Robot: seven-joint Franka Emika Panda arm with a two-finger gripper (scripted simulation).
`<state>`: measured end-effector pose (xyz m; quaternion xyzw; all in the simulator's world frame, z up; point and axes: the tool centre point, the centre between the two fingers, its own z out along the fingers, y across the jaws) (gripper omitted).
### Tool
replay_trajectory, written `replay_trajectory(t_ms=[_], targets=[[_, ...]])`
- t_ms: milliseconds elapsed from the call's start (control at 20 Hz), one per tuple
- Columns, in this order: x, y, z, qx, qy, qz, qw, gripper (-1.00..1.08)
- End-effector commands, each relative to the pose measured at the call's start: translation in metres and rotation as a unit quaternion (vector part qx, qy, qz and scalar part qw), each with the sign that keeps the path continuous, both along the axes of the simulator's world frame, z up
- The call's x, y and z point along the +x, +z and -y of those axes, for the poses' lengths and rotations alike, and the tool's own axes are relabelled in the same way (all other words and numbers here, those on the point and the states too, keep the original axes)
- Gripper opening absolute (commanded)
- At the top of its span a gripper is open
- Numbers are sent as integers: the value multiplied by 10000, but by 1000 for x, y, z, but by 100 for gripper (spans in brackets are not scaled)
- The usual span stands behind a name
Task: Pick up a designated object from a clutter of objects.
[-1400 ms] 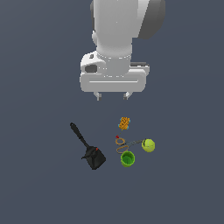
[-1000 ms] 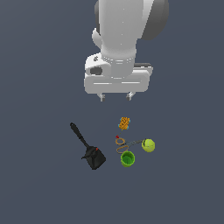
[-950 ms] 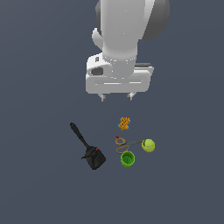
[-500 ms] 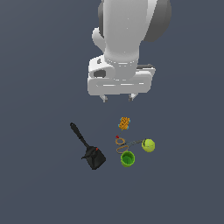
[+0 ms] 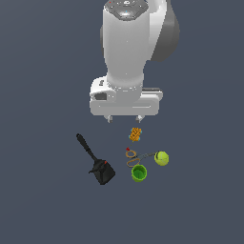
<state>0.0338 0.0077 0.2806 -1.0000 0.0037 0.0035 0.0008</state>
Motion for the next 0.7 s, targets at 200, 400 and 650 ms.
replay_trajectory(t_ms=[200, 400, 650], targets=[[31, -42, 22, 47, -641, 0, 9979, 100], [51, -76, 41, 60, -1117, 4, 9937, 100], [70, -121, 65, 49, -1687, 11, 9857, 100]])
